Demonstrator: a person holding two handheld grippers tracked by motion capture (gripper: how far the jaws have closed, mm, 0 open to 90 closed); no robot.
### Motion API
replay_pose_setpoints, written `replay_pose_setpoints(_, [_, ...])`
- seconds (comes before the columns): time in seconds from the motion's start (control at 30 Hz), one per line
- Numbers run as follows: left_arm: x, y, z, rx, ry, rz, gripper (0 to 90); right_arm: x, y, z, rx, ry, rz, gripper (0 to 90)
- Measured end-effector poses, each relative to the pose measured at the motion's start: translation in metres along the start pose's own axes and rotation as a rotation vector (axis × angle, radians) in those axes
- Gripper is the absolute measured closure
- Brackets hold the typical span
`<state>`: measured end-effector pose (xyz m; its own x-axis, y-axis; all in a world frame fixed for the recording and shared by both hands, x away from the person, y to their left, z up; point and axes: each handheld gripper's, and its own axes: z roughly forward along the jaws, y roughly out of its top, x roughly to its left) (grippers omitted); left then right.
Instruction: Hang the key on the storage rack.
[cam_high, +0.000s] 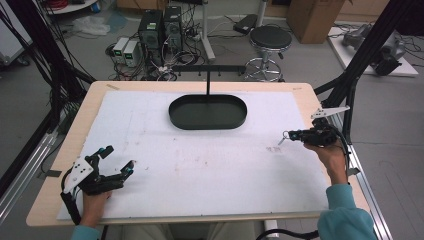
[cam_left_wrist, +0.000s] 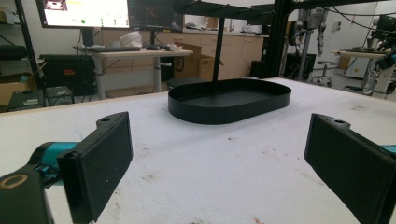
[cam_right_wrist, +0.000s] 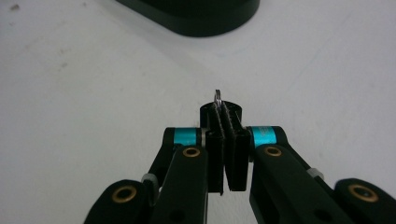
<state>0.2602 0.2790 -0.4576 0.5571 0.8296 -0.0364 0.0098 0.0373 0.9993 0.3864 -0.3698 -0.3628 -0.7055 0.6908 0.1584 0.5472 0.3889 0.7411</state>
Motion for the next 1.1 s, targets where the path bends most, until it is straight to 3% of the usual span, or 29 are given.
replay_pose_setpoints(0.2, [0.0, 0.0, 0.0, -0.001, -0.001, 0.0, 8.2, 0.004, 0.021, -0.002, -0.046, 0.017, -0.026, 89.1])
replay_pose_setpoints(0.37, [0.0, 0.0, 0.0, -0.002, 0.0, 0.001, 8.2, 0.006, 0.043, -0.003, -0.132, 0.057, -0.026, 89.1])
replay_pose_setpoints(0.6, [0.0, 0.0, 0.0, -0.003, -0.002, 0.0, 8.2, 0.013, 0.088, -0.004, -0.183, 0.075, -0.071, 89.1])
replay_pose_setpoints(1.1, [0.0, 0.0, 0.0, -0.004, -0.002, -0.001, 8.1, 0.018, 0.147, 0.018, -0.174, 0.092, -0.12, 89.1])
